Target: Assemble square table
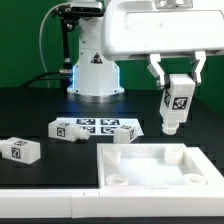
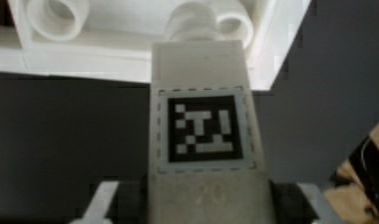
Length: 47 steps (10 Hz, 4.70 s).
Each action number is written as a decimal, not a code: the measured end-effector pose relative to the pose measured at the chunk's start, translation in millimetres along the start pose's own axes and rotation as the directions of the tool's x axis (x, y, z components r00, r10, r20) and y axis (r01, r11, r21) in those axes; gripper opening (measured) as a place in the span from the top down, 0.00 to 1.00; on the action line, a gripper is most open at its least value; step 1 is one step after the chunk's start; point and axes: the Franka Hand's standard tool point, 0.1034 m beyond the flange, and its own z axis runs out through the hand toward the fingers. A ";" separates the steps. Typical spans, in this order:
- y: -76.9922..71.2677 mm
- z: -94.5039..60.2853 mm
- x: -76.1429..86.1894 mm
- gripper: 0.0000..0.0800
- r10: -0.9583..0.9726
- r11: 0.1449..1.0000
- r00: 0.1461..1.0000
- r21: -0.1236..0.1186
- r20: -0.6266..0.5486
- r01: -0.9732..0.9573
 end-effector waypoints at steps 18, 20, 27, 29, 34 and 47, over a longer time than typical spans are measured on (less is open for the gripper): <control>-24.5 63.6 -6.2 0.64 0.015 0.999 0.986 -0.031 -0.168 -0.020; -24.0 65.1 -5.6 0.64 0.015 0.999 0.984 -0.033 -0.178 -0.021; -26.5 78.4 -20.5 0.64 0.012 0.999 0.989 -0.032 -0.145 -0.017; -26.7 79.6 -22.3 0.35 0.012 0.999 0.991 -0.031 -0.137 -0.016; -28.2 78.1 -17.5 0.19 0.170 0.985 0.968 -0.006 0.184 -0.171; -27.7 83.2 -23.4 0.64 0.879 0.476 0.439 -0.297 0.184 -0.828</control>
Offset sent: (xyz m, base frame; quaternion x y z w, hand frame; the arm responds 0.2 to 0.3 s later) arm 0.0000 0.0000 0.0000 0.0000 0.1938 0.0000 0.9810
